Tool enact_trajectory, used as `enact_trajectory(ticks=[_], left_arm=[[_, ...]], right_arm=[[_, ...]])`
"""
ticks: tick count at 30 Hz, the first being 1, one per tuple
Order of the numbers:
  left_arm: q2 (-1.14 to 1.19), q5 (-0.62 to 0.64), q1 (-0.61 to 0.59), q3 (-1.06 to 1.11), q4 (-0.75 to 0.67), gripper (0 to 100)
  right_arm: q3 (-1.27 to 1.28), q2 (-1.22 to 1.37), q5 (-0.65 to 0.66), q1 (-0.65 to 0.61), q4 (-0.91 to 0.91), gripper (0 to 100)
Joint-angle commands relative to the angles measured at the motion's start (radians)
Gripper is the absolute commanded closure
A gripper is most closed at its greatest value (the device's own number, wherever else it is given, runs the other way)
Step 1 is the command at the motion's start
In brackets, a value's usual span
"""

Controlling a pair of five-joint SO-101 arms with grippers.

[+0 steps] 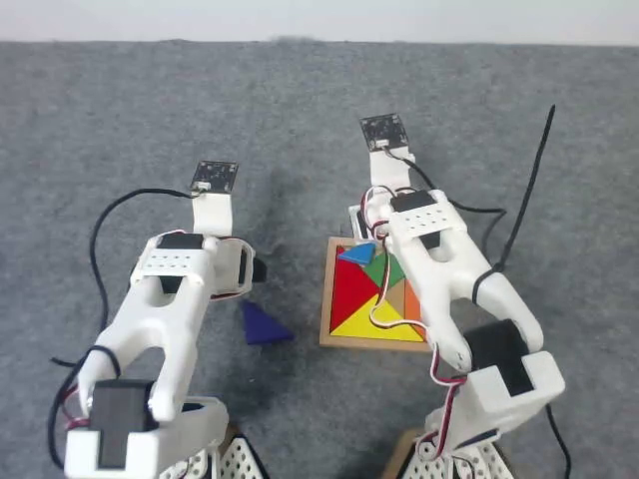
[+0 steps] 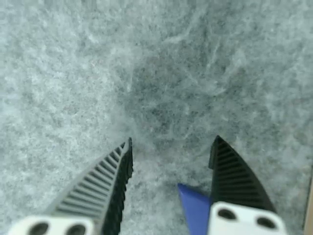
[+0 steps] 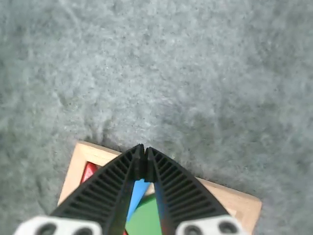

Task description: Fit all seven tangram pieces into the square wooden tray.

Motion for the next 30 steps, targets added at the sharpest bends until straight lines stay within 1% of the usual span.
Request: enact_trajectory(ticks=[1, 7, 10, 14, 18, 26, 30], left_arm=[[-0.038, 0.003, -0.003, 0.005, -0.018, 75], [-0.038, 0.003, -0.003, 0.005, -0.018, 75], [-0.038, 0.003, -0.003, 0.005, -0.018, 75], [-0.038, 0.003, -0.003, 0.005, -0.018, 75], [-0.038, 0.003, -0.003, 0.007, -0.018, 75], [-0.038, 0.003, -0.003, 0.007, -0.018, 75], [-0.038, 0.003, -0.003, 0.005, -0.018, 75]], right_arm=[[-0.025, -0.004, 0.025, 0.007, 0.012, 99.2], [0.012, -0.004, 0.031, 0.005, 0.013, 99.2], [0.029, -0.004, 0.058, 0.005, 0.013, 99.2], [0.037, -0.004, 0.057, 0.01, 0.016, 99.2], [0.037, -0.01, 0.055, 0.013, 0.056, 99.2], [0.031, -0.016, 0.028, 0.012, 0.051, 99.2], [0.035, -0.105, 0.023, 0.012, 0.058, 99.2]])
